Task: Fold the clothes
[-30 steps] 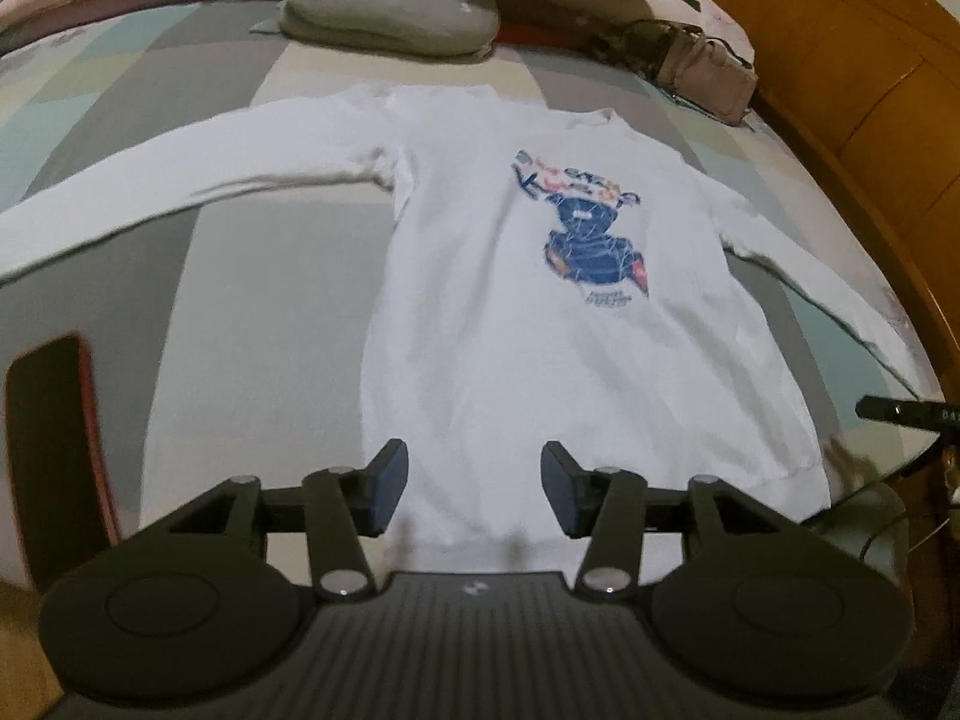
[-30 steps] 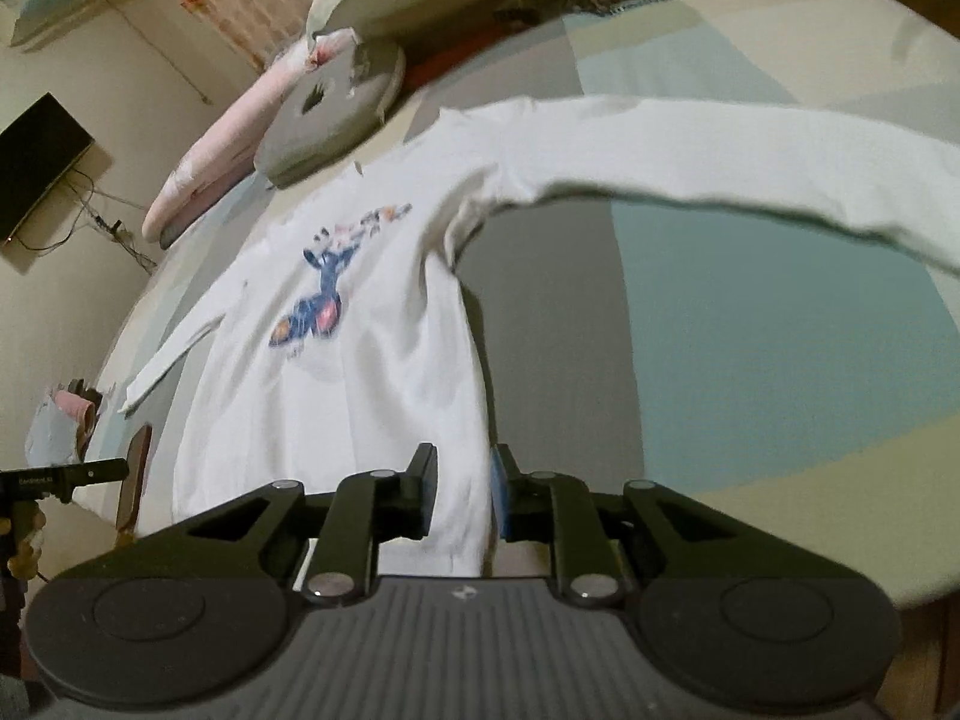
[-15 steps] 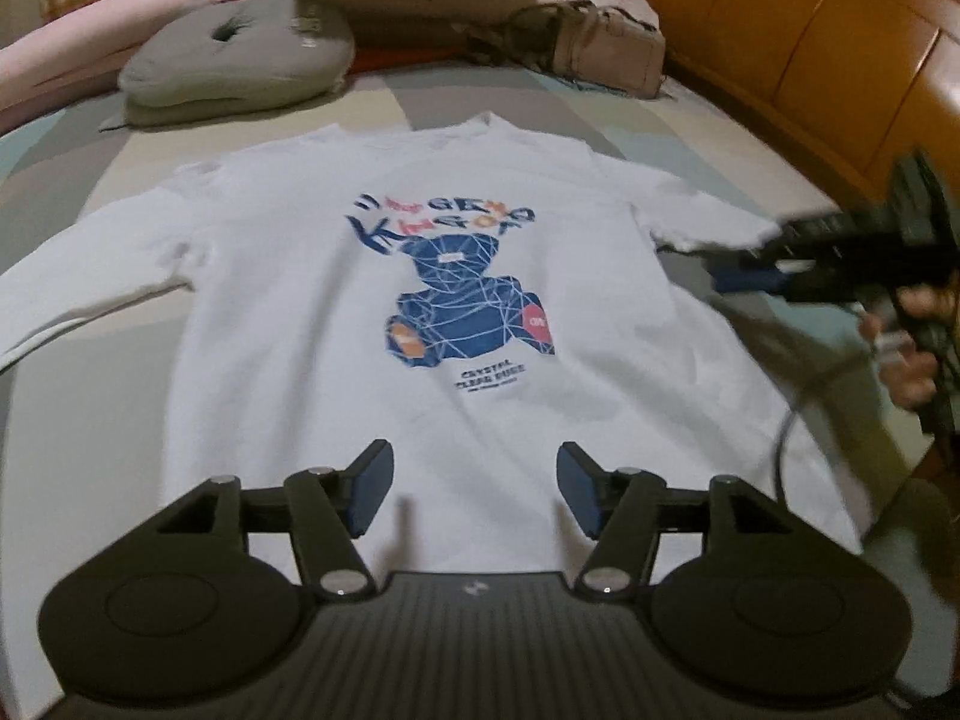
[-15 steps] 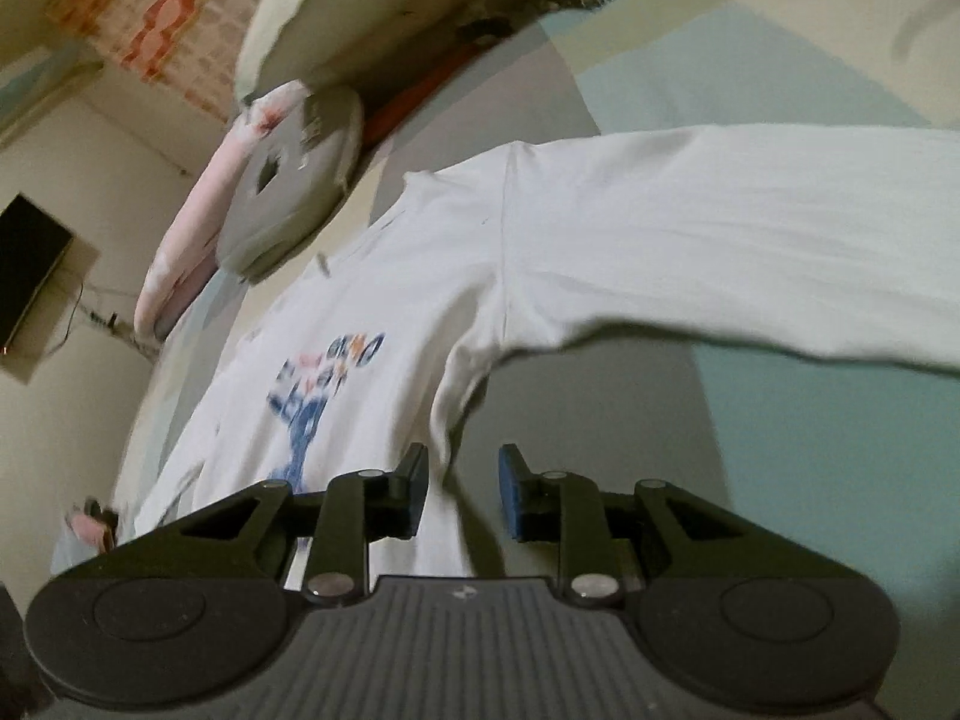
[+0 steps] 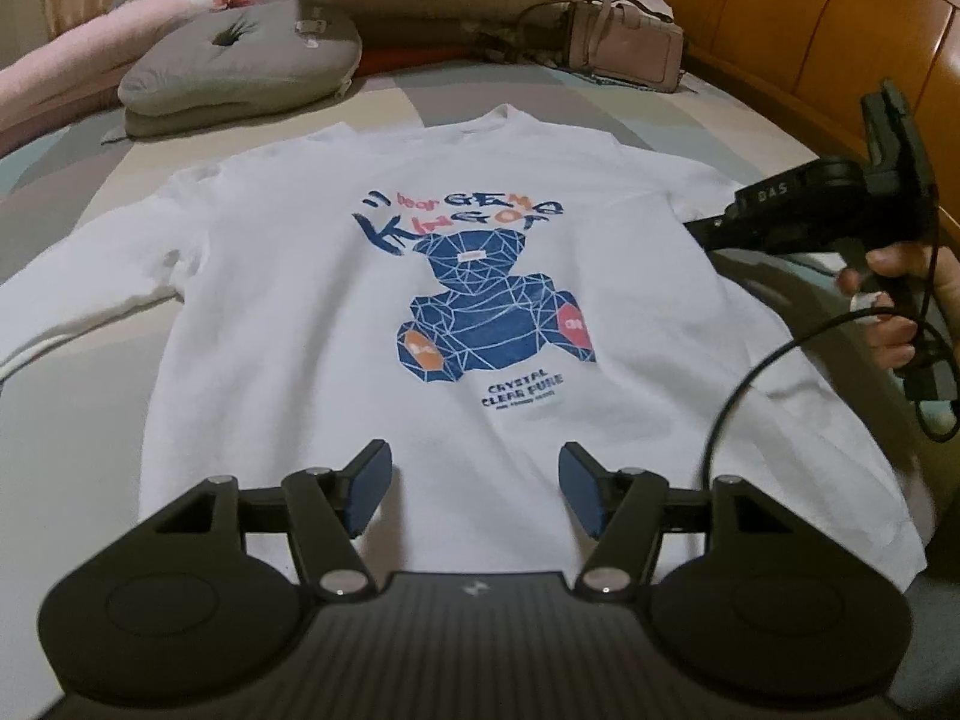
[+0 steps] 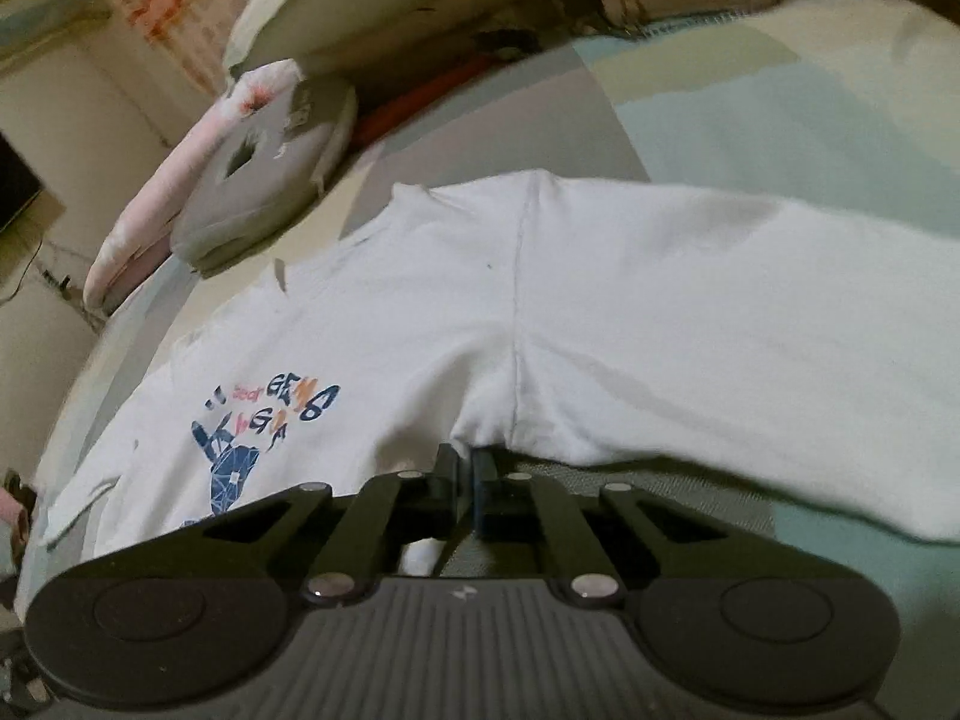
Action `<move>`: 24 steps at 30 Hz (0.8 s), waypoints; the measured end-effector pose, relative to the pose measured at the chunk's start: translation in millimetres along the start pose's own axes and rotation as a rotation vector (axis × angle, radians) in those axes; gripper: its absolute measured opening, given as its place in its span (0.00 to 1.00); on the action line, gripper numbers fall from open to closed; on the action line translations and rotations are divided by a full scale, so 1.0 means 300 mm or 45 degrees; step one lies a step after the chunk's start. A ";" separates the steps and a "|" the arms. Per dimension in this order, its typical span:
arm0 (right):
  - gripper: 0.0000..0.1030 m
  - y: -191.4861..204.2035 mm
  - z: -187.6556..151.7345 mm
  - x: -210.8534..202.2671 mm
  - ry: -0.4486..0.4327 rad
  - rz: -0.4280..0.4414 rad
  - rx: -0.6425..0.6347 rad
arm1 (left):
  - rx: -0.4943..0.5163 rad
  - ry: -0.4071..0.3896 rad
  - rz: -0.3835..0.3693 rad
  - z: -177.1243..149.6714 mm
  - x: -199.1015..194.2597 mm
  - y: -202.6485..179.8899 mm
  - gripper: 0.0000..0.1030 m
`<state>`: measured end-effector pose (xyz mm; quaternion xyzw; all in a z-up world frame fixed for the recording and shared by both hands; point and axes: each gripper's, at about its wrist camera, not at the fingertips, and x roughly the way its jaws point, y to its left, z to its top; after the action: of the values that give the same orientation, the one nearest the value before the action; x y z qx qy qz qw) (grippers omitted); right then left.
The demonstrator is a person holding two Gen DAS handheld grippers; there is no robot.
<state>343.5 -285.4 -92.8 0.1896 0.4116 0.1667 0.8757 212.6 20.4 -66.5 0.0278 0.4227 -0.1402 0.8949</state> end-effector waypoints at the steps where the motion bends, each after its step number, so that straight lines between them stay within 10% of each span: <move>1: 0.06 0.001 0.011 -0.014 -0.020 -0.021 -0.026 | -0.002 -0.003 -0.002 0.001 -0.001 0.001 0.60; 11: 0.22 -0.012 0.039 -0.136 -0.044 -0.136 -0.095 | -0.011 -0.024 -0.015 -0.010 -0.035 -0.005 0.62; 24: 0.34 -0.062 -0.424 -0.408 0.193 0.000 0.158 | -0.001 -0.013 -0.025 -0.072 -0.118 -0.067 0.62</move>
<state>172.1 -331.7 -95.9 0.2304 0.4861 0.1547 0.8287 169.6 12.7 -52.1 0.0225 0.4185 -0.1489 0.8956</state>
